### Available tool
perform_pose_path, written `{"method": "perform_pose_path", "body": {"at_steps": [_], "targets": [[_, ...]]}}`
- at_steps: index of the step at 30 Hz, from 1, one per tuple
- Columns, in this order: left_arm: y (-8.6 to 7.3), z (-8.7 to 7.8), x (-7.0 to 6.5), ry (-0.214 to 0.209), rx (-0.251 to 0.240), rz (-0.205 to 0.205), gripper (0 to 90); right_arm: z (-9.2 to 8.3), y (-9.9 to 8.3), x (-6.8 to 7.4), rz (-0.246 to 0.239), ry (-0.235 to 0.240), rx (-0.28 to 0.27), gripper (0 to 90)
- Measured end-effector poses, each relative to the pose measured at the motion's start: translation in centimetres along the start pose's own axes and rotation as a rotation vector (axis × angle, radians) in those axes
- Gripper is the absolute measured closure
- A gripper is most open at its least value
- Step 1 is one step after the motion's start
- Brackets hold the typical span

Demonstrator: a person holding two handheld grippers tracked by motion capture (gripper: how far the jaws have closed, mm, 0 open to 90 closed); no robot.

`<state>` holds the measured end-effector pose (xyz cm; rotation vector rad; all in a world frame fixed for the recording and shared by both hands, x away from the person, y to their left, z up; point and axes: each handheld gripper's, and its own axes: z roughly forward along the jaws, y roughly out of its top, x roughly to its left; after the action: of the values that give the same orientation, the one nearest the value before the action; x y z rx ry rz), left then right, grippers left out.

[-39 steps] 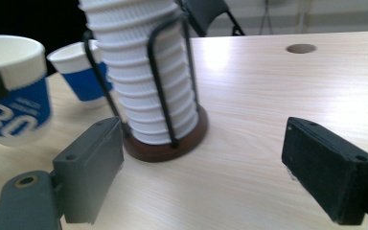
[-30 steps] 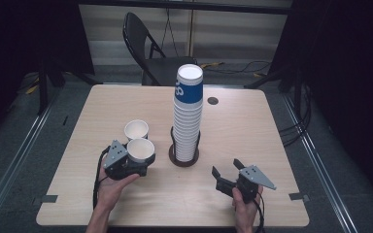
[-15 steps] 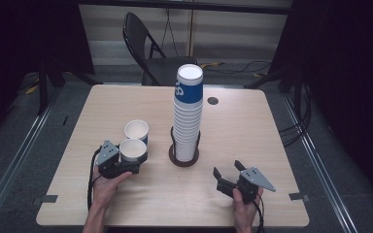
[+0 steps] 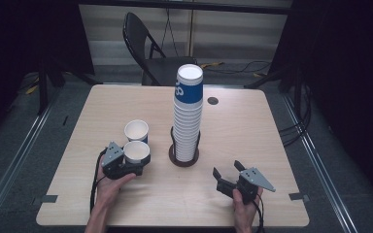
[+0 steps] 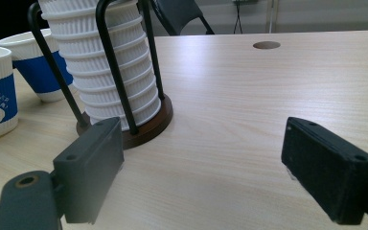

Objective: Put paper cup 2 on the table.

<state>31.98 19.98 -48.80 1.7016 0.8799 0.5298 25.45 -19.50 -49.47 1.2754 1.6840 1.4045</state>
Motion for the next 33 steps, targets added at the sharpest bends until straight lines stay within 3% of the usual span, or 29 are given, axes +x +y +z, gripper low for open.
{"method": "perform_pose_path", "body": {"at_steps": [10, 16, 22, 27, 33], "targets": [[-0.4, -0.1, 0.1, 0.009, 0.108, 0.019, 15.5, 0.0, 0.0, 0.0, -0.001, 0.004, 0.000, 14.0], [-0.9, -0.8, -0.1, 0.021, 0.125, 0.039, 15.5, 0.0, 0.0, 0.0, 0.000, 0.006, -0.001, 14.1], [-1.2, -1.7, -0.4, 0.052, 0.115, 0.019, 15.6, 0.0, 0.0, 0.0, -0.002, 0.006, 0.000, 14.1], [-1.4, -2.8, -0.4, 0.058, 0.071, 0.025, 15.5, 0.0, 0.0, 0.0, -0.002, 0.007, 0.000, 14.1], [-1.2, -4.5, -0.6, 0.074, 0.014, 0.000, 15.5, 0.0, 0.0, 0.0, -0.003, 0.008, 0.001, 14.1]]}}
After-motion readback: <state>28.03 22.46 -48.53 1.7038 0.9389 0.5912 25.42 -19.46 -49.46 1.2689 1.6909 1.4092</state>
